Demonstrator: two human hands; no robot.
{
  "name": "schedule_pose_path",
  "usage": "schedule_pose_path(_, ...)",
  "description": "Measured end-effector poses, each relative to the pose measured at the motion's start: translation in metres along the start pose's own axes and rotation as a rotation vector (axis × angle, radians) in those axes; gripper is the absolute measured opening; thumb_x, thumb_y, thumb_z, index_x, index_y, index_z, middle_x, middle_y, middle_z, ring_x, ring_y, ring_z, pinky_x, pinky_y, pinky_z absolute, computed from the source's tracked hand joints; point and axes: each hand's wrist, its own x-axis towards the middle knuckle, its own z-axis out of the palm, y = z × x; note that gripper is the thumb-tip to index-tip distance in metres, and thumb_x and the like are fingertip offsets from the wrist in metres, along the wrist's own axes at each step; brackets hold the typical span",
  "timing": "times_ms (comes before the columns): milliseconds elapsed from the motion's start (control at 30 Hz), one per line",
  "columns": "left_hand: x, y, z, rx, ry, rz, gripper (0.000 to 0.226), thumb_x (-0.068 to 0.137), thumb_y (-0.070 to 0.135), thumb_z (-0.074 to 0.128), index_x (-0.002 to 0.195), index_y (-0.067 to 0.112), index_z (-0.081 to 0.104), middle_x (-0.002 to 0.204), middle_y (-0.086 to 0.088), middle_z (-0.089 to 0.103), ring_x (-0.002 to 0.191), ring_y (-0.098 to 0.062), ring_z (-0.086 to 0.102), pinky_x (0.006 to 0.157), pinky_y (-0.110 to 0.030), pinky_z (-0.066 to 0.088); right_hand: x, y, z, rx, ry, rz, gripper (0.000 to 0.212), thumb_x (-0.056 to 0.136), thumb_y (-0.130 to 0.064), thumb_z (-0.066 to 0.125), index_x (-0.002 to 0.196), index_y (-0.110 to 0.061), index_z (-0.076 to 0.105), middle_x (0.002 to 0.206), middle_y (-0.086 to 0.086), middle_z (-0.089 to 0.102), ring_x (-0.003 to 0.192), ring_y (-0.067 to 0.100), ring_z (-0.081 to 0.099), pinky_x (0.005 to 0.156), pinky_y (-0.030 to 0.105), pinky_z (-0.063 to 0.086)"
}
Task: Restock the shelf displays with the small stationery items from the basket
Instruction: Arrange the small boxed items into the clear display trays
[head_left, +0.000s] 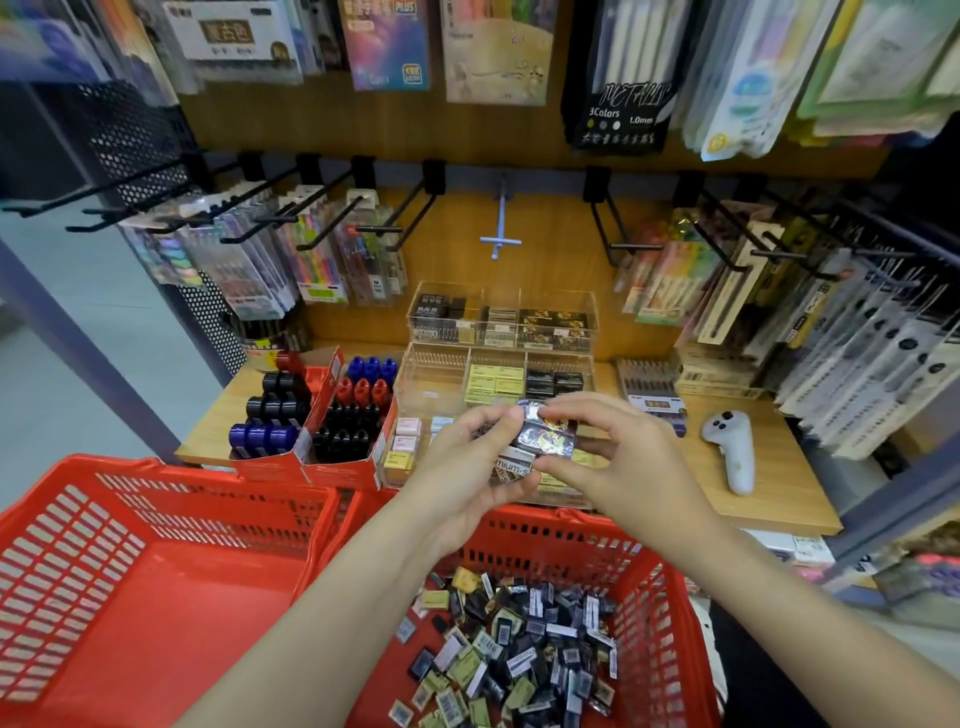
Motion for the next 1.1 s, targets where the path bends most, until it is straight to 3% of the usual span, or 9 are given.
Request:
schedule_pose_path(133, 0.028, 0.004, 0.001, 0.039, -0.002, 0.024, 0.017, 0.088, 0.028, 0.070, 0.073, 0.021, 0.075, 0.124, 0.000, 0.053, 0.109, -0.025, 0.056, 0.066, -0.032, 0.057, 0.024, 0.013, 0.000, -0.295, -0.010, -0.093, 0.038, 0.080, -0.033, 0.079, 0.115, -0.026, 0.067, 0.114, -0.017, 0.064, 0.110, -0.001, 0.053, 0.093, 0.000, 0.027)
schedule_pose_path(267, 0.068, 0.007, -0.004, 0.080, 0.010, 0.007, 0.017, 0.092, 0.025, 0.066, 0.079, 0.019, 0.074, 0.117, -0.010, 0.063, 0.098, -0.025, 0.063, 0.066, -0.032, 0.057, 0.062, 0.030, 0.013, -0.360, -0.074, -0.064, 0.039, 0.080, -0.030, 0.074, 0.118, -0.026, 0.063, 0.114, -0.012, 0.063, 0.108, 0.006, 0.052, 0.091, 0.016, 0.038)
schedule_pose_path(367, 0.100, 0.015, -0.008, 0.030, 0.008, -0.042, 0.014, 0.093, 0.024, 0.065, 0.099, 0.012, 0.069, 0.113, -0.016, 0.068, 0.093, -0.026, 0.067, 0.065, -0.031, 0.057, 0.092, 0.049, 0.019, -0.370, -0.122, -0.052, 0.043, 0.084, -0.028, 0.073, 0.125, -0.024, 0.060, 0.123, -0.008, 0.061, 0.115, 0.009, 0.052, 0.100, 0.025, 0.040)
schedule_pose_path(500, 0.141, 0.024, -0.014, -0.075, 0.072, -0.081, 0.016, 0.093, 0.012, 0.063, 0.108, 0.009, 0.068, 0.118, -0.015, 0.062, 0.105, -0.030, 0.062, 0.067, -0.031, 0.059, 0.141, 0.083, 0.014, -0.370, 0.002, 0.069, 0.044, 0.091, -0.007, 0.062, 0.133, -0.022, 0.057, 0.119, -0.004, 0.064, 0.110, 0.013, 0.059, 0.101, 0.029, 0.047)
schedule_pose_path(600, 0.158, 0.018, -0.016, -0.112, 0.096, -0.105, 0.017, 0.090, 0.002, 0.062, 0.104, 0.008, 0.069, 0.125, -0.014, 0.057, 0.104, -0.028, 0.062, 0.070, -0.032, 0.059, 0.172, 0.101, 0.017, -0.430, -0.118, 0.194, 0.047, 0.092, -0.006, 0.061, 0.135, -0.024, 0.055, 0.121, -0.002, 0.065, 0.111, 0.013, 0.060, 0.100, 0.023, 0.046)
schedule_pose_path(733, 0.169, 0.004, -0.020, -0.118, 0.147, -0.085, 0.015, 0.089, 0.002, 0.063, 0.102, 0.009, 0.067, 0.137, -0.012, 0.048, 0.106, -0.024, 0.059, 0.077, -0.033, 0.060, 0.174, 0.115, 0.025, -0.380, 0.052, 0.124, 0.028, 0.093, -0.011, 0.062, 0.116, -0.024, 0.068, 0.111, -0.008, 0.069, 0.100, 0.006, 0.063, 0.092, 0.020, 0.050)
schedule_pose_path(867, 0.163, 0.006, -0.020, -0.136, 0.088, -0.101, 0.021, 0.090, 0.001, 0.062, 0.109, 0.010, 0.065, 0.141, -0.012, 0.044, 0.113, -0.026, 0.055, 0.082, -0.038, 0.061, 0.159, 0.124, 0.011, -0.317, 0.091, 0.173, 0.026, 0.091, -0.009, 0.064, 0.109, -0.027, 0.070, 0.097, -0.017, 0.065, 0.083, -0.008, 0.059, 0.073, -0.003, 0.041)
schedule_pose_path(967, 0.156, 0.012, -0.015, -0.244, 0.041, -0.134, 0.036, 0.090, -0.013, 0.054, 0.117, 0.008, 0.061, 0.139, -0.013, 0.037, 0.121, -0.035, 0.047, 0.082, -0.042, 0.061, 0.142, 0.123, 0.008, -0.133, 0.066, 0.285, 0.023, 0.091, -0.008, 0.064, 0.104, -0.027, 0.069, 0.097, -0.012, 0.069, 0.088, -0.001, 0.064, 0.084, 0.012, 0.051)
schedule_pose_path(1100, 0.144, 0.010, -0.009, -0.249, 0.020, -0.149, 0.039, 0.090, -0.016, 0.052, 0.120, 0.008, 0.059, 0.130, -0.025, 0.051, 0.111, -0.037, 0.060, 0.079, -0.044, 0.061, 0.116, 0.105, 0.024, 0.155, -0.071, 0.328, 0.021, 0.091, -0.015, 0.068, 0.111, -0.022, 0.069, 0.099, -0.008, 0.070, 0.083, 0.004, 0.070, 0.072, 0.018, 0.057)
